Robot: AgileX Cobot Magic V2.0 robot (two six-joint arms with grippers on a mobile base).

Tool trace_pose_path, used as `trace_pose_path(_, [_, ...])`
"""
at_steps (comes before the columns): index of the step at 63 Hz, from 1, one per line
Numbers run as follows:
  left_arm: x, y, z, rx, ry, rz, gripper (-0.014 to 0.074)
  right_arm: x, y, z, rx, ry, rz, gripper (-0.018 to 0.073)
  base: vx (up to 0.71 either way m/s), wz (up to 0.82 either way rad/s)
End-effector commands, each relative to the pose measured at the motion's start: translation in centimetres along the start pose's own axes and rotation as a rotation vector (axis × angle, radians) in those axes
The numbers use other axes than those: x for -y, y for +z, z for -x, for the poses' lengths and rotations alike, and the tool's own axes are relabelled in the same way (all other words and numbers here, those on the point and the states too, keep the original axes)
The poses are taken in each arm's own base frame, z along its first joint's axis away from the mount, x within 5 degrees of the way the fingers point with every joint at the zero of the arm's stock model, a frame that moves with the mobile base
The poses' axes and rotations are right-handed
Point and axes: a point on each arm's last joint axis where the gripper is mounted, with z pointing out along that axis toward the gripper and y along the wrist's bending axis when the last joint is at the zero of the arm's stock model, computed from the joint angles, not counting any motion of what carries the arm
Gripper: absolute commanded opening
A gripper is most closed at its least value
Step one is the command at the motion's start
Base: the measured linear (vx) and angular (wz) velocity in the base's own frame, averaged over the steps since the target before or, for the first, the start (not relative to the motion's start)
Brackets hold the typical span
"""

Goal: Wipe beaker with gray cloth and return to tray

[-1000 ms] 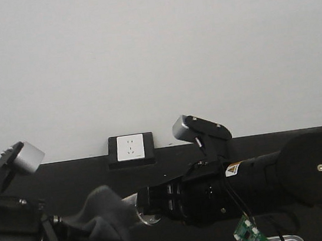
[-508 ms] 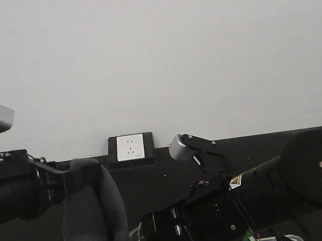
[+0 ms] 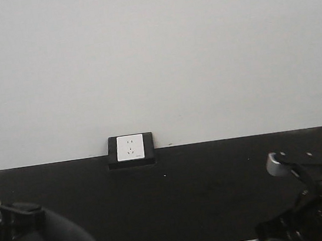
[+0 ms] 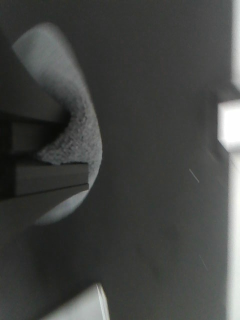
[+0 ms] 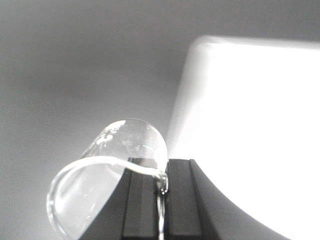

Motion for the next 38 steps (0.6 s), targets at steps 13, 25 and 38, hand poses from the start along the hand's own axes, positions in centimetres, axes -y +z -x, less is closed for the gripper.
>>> trace_pose_path(13, [-1.6, 2.6, -2.0, -0.121, 0.004, 0.080, 0.0005, 3.3, 0.0, 0.4, -0.089, -0.027, -0.173, -0.0011, 0.00, 0.00])
trace_pose_path(25, [-2.1, 4.5, -3.0, -0.214, -0.008, 0.092, 0.0055, 3.6, 1.3, 0.4, -0.143, -0.014, -0.168, -0.0011, 0.00, 0.00])
trace_pose_path(38, [-2.1, 4.7, -3.1, -0.231, -0.009, 0.092, 0.0266, 3.7, 1.6, 0.5, -0.150, -0.013, -0.169, -0.0011, 0.00, 0.00])
